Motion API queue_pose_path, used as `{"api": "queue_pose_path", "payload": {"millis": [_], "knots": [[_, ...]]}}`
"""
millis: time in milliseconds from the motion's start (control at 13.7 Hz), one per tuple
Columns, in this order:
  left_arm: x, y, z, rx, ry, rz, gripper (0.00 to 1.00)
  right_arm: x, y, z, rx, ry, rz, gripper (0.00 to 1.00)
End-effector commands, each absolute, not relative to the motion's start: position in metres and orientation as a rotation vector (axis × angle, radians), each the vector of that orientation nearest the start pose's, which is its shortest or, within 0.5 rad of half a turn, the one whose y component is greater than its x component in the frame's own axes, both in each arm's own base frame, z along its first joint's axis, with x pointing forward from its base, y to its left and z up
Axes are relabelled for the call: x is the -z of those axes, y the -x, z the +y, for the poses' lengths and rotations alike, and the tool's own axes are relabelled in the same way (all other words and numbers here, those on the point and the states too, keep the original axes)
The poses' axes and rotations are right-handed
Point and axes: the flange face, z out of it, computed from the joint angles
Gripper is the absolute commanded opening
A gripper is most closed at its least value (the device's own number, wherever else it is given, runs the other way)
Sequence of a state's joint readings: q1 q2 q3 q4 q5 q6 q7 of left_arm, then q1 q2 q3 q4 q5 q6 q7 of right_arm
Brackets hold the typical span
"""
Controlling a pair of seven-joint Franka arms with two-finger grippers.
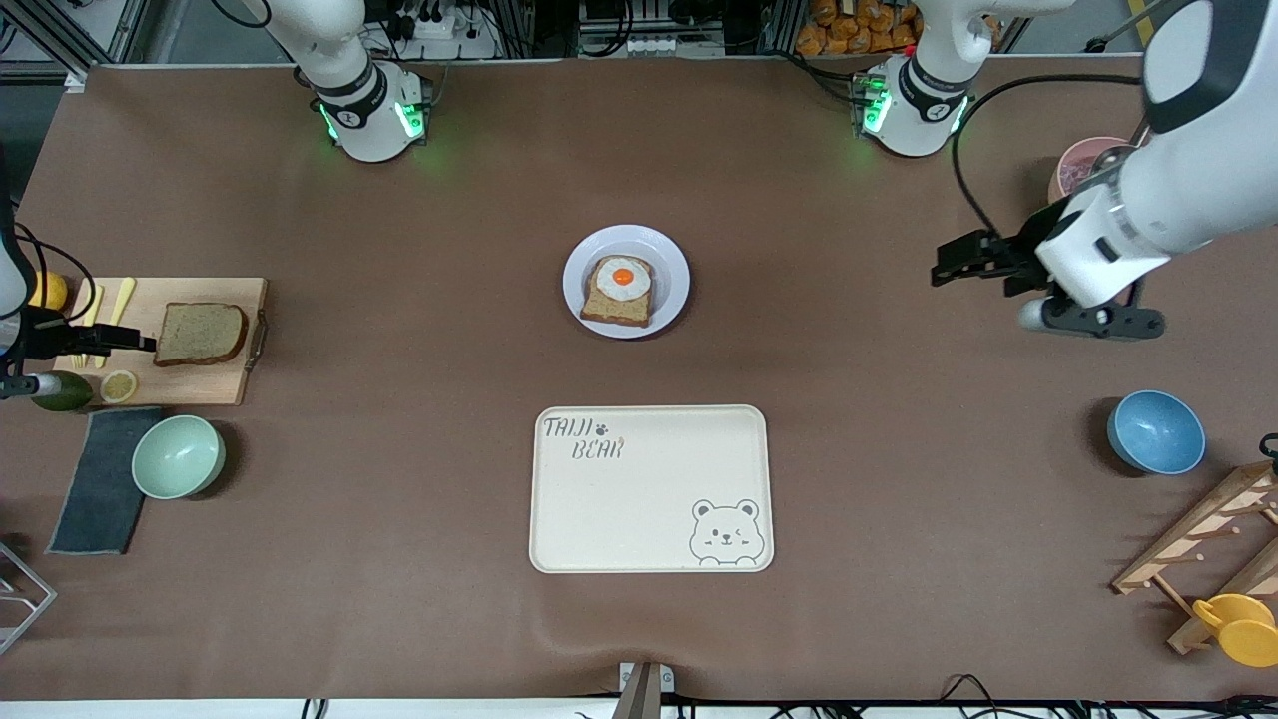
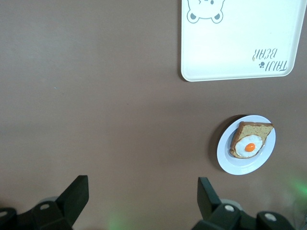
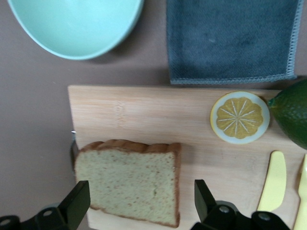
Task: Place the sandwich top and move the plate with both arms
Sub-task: 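Grasp the bread slice with the right gripper while the left gripper moves inward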
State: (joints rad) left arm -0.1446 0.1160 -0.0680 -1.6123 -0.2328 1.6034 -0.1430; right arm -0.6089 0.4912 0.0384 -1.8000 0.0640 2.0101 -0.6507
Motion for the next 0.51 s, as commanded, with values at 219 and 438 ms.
{"api": "queue_pose_path", "payload": {"millis": [219,438], "knots": [[-0.498,-0.58,-0.197,-0.31,3.326,-0.013,1.0,-0.228,-0.52,-0.345,-0.254,2.883,-0.138,0.8],[-0.492,-0.581,-0.201,-0.31,3.323,-0.025,1.0,-0.218,-0.512,-0.355,-0.25,2.866,-0.175,0.68]]}}
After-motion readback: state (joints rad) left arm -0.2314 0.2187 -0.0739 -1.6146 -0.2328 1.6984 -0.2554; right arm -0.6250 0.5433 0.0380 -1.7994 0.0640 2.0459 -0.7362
